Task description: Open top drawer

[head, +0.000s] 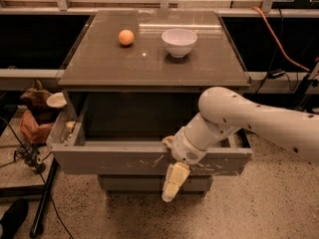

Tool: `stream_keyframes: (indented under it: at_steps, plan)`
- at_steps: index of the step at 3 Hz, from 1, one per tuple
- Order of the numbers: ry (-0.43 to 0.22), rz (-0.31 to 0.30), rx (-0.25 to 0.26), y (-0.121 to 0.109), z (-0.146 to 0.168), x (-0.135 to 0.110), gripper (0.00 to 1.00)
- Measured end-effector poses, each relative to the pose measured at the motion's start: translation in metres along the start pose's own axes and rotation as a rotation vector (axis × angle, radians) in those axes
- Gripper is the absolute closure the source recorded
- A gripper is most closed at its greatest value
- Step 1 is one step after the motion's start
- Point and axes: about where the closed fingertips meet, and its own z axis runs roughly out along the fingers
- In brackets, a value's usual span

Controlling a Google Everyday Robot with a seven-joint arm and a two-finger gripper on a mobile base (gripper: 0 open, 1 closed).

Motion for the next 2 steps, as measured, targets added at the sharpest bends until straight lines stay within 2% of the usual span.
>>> stream_keyframes:
  at_steps: [2]
  plan:
    - [0.008,0.005,-0.021,0.0115,0.0029,-0.0034,0.0]
